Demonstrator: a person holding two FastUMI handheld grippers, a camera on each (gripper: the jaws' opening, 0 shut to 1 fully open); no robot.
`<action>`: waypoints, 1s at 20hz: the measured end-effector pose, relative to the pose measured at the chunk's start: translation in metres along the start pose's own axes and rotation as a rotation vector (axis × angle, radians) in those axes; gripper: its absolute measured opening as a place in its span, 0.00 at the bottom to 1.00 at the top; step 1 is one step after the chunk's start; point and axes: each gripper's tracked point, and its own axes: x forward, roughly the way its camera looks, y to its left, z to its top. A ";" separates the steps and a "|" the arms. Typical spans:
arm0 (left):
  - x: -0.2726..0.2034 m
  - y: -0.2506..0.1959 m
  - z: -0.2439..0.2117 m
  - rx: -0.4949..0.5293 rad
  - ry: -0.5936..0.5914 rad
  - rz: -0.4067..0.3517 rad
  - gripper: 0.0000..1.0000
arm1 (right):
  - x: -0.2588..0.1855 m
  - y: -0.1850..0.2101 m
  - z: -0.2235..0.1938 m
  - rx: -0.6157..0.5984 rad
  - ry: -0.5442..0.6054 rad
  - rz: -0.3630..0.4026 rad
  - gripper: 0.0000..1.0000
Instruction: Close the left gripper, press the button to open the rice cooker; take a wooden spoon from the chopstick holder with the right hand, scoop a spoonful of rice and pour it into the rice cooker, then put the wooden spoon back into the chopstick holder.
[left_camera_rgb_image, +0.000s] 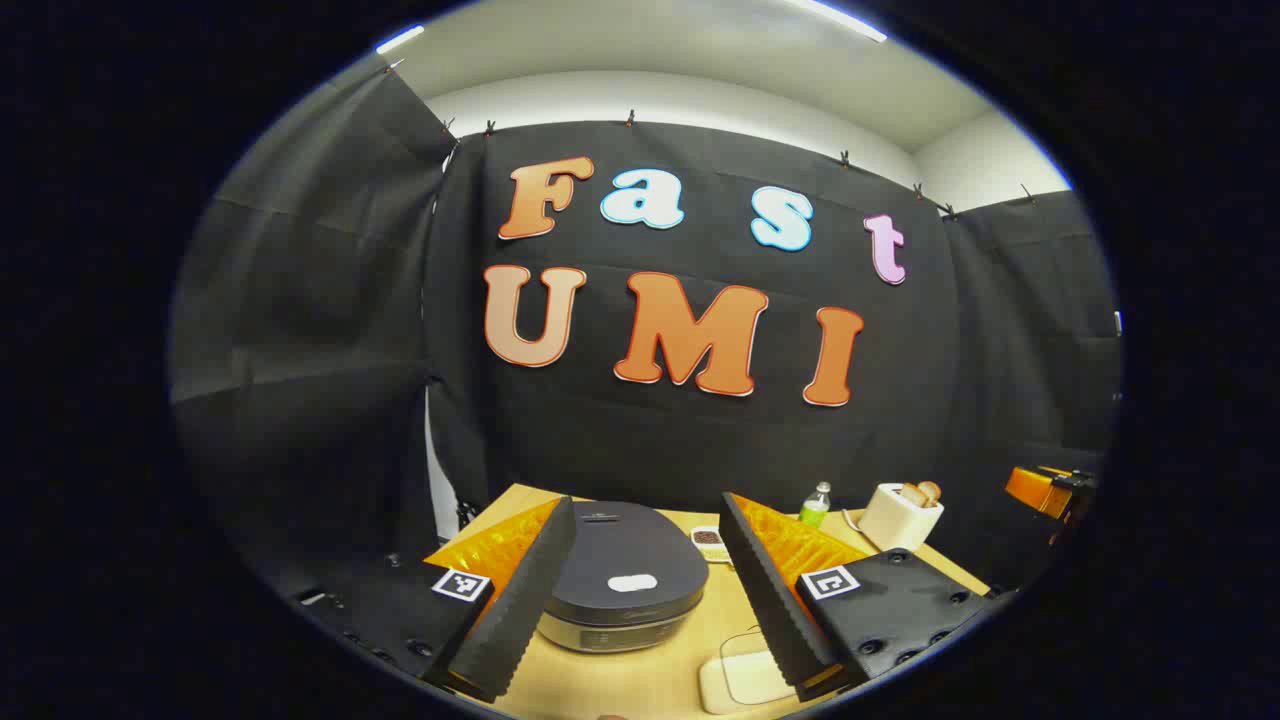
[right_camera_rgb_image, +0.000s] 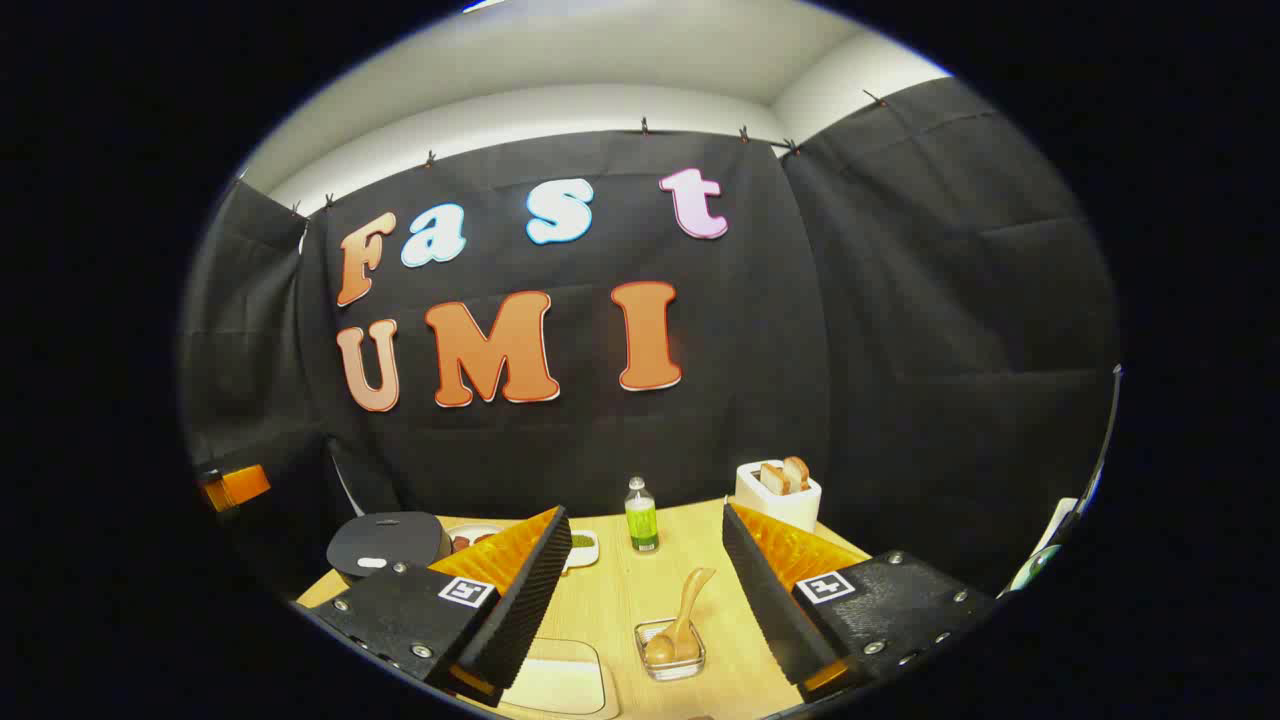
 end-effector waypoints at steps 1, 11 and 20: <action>-0.001 -0.003 0.004 0.014 -0.006 0.005 0.94 | -0.001 0.002 0.002 -0.005 0.011 0.019 0.94; -0.018 -0.029 -0.006 0.024 0.038 0.029 0.94 | 0.003 -0.028 0.011 -0.056 0.012 -0.002 0.94; -0.004 -0.012 0.004 0.012 0.027 0.029 1.00 | -0.009 -0.023 0.020 -0.116 -0.024 -0.053 0.94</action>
